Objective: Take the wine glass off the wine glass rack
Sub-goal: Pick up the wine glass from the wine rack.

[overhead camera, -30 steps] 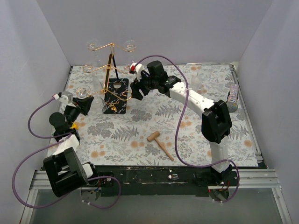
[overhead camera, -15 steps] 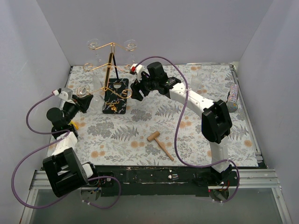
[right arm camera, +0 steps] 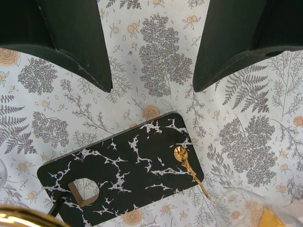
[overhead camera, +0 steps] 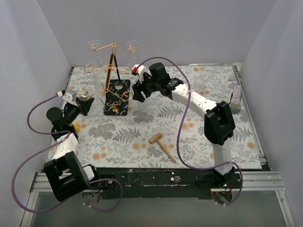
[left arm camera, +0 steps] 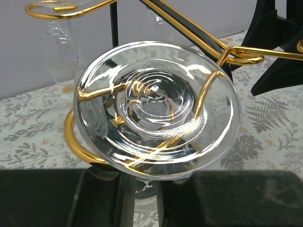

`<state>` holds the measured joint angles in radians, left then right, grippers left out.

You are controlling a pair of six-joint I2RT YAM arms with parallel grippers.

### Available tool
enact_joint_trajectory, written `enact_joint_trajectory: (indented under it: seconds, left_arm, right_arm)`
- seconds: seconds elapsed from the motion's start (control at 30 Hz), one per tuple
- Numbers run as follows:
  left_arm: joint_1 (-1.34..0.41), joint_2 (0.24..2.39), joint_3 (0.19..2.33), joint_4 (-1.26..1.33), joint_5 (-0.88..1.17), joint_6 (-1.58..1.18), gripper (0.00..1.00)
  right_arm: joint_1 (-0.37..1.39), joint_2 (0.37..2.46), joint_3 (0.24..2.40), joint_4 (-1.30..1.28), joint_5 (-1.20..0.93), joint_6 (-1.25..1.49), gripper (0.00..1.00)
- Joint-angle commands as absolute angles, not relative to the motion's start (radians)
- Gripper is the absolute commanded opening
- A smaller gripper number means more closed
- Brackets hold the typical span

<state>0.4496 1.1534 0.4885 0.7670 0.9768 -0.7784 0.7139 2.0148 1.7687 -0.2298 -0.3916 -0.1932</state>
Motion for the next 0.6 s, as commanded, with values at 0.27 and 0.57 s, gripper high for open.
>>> enact_joint_trajectory:
  seconds: [0.27, 0.57]
  left_arm:
    - [0.468, 1.170, 0.729, 0.399, 1.156, -0.416, 0.00]
    - [0.466, 1.163, 0.588, 0.613, 1.079, -0.652, 0.00]
  right_arm:
    - [0.716, 2.008, 1.830, -0.193, -0.431, -0.190, 0.77]
    - [0.719, 1.977, 1.790, -0.176, -0.500, -0.221, 0.77]
